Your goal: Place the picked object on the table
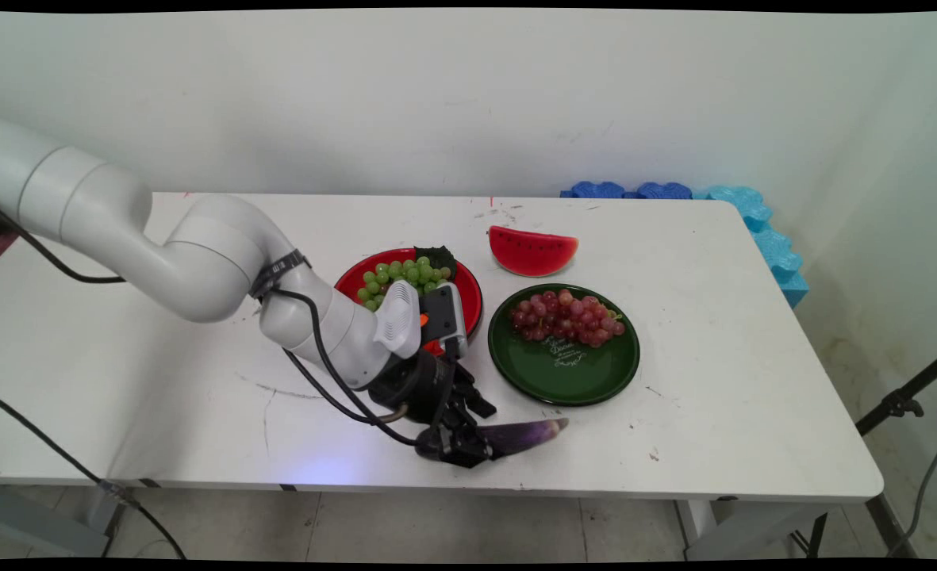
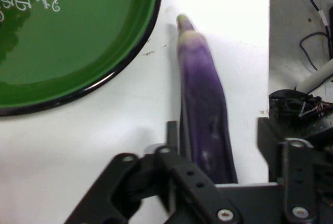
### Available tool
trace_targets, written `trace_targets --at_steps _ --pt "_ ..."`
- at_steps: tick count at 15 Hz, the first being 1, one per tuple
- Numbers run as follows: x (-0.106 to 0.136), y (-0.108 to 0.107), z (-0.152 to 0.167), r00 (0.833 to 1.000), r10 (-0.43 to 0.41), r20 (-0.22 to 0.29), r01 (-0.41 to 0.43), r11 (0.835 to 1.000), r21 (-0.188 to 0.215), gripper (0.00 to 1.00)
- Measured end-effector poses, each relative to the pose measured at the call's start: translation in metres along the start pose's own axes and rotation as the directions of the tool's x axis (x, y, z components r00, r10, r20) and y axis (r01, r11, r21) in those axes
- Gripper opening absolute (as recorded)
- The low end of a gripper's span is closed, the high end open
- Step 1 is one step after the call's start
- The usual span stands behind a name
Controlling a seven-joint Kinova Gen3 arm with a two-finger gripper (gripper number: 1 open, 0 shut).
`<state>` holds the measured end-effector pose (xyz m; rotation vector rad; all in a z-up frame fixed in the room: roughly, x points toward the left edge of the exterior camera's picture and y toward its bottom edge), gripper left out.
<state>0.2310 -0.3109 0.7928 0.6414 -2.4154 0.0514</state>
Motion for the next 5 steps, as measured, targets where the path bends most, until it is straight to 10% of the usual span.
trace_targets --at_steps 5 --pt "0.0007 -0.0003 0.0001 1.0 0.004 -0.006 -0.004 1.0 0.001 1.0"
